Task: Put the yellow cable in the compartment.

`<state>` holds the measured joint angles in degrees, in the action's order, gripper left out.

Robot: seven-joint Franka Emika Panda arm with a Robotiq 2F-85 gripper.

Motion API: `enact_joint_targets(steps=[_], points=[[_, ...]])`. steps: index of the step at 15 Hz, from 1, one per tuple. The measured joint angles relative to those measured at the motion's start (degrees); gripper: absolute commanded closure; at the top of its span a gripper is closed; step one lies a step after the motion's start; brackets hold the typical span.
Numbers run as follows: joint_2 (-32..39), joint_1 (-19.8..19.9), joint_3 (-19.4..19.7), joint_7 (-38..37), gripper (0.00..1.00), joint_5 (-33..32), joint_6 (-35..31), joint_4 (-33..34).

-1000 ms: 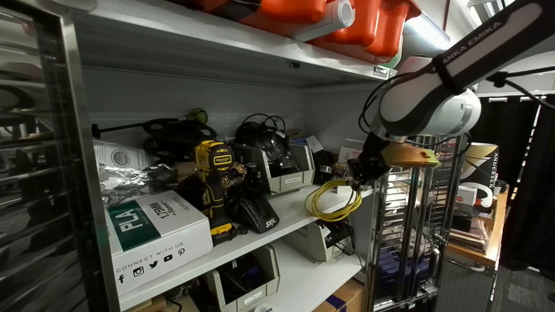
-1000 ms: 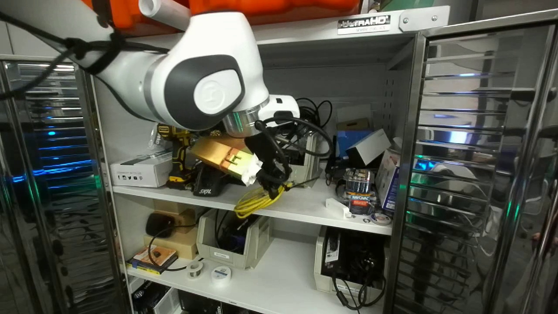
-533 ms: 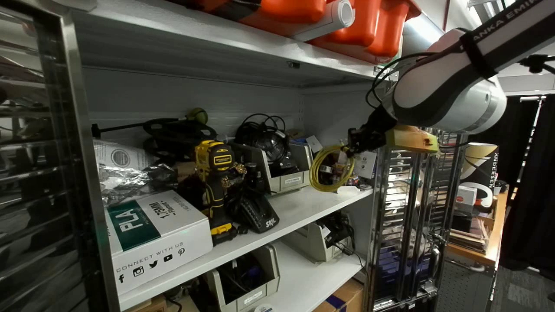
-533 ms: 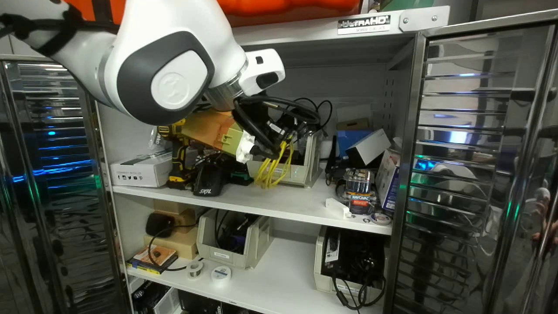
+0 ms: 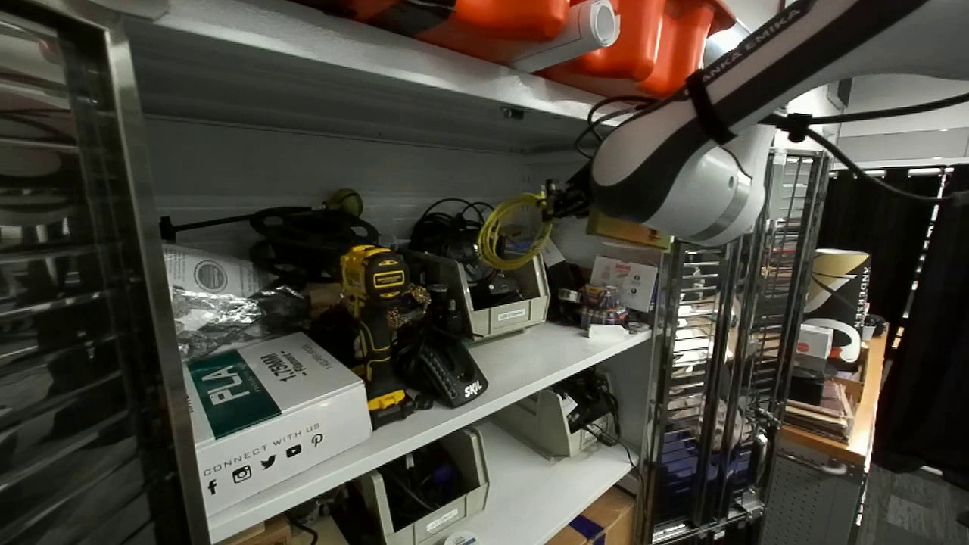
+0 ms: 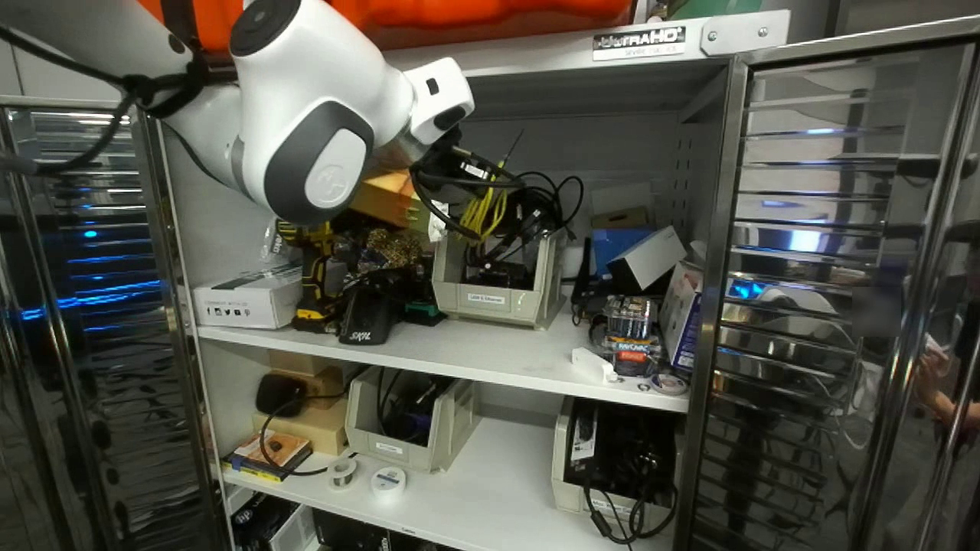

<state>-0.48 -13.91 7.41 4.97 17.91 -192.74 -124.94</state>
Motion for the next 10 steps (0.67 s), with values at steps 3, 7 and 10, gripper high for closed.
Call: enact_joint_targets(steps=[3,7,10], points=[[5.1,2.53,-4.43,-4.99,0.91,-3.1,-3.05,6.88],[11.98,8.2,-7.69,-11.98,0.92,-10.72,-7.25,12.62],[16.39,14.52,-9.7,-15.92,0.91,-16.96,-7.32,14.99]])
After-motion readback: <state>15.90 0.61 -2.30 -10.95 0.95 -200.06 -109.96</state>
